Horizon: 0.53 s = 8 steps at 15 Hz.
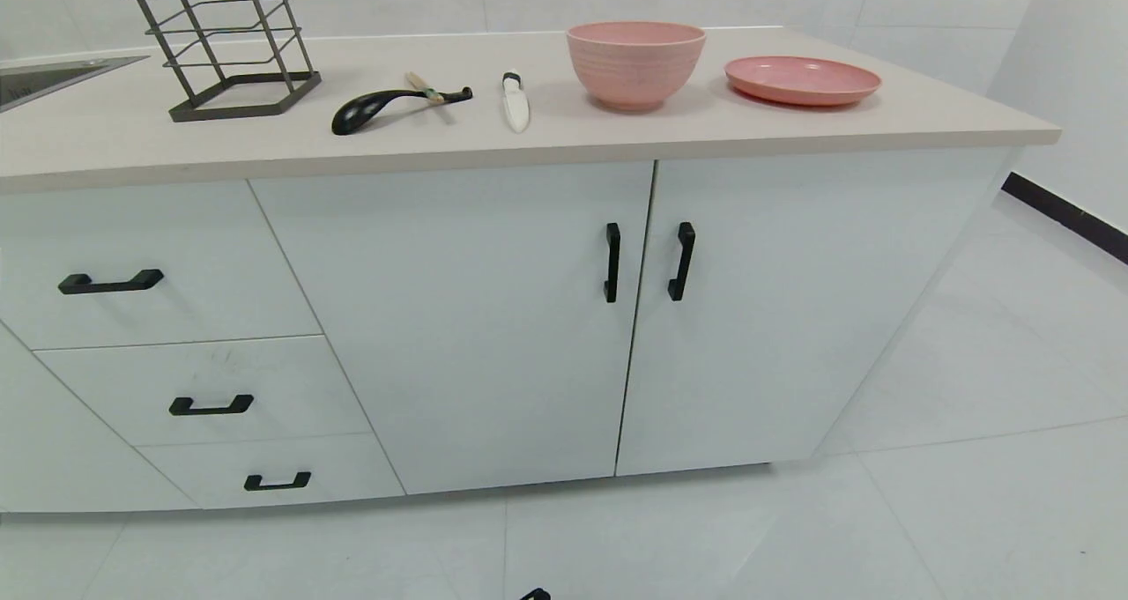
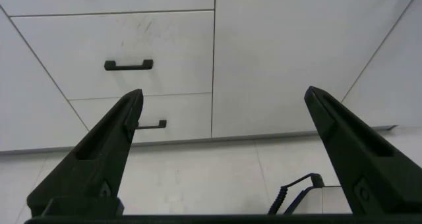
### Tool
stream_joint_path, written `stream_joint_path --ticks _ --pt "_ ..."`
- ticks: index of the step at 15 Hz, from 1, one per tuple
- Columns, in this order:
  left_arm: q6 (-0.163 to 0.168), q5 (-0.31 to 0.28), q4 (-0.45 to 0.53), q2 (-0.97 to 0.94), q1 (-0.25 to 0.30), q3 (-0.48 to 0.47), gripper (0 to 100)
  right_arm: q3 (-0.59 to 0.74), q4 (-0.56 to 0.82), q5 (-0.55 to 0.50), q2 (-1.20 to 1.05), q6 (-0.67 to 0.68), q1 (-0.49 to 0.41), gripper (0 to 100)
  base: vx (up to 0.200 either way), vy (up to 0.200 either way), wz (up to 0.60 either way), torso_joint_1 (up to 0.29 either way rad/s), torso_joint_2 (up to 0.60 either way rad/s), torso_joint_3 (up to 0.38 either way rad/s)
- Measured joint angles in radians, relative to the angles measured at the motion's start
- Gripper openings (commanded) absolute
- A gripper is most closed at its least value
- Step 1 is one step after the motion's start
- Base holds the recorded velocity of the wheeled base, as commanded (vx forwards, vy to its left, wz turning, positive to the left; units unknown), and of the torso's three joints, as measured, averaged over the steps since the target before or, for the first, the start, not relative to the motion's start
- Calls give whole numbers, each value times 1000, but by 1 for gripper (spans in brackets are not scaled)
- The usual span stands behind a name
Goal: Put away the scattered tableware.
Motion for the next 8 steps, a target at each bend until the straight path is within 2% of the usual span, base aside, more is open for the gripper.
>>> stream_joint_path --ticks 3,6,7,8 --pt "0 0 0 0 0 0 100 -33 54 91 13 4 -4 0 0 0 0 0 0 0" --pt "-3 -2 0 0 -1 0 100 -127 142 226 88 -1 24 0 0 0 0 0 0 0" --pt "-5 -2 0 0 -1 0 100 -154 150 246 130 -10 33 100 0 0 0 0 0 0" --pt "-6 -2 0 0 -1 0 100 -177 154 259 181 -21 39 100 0 0 0 0 0 0"
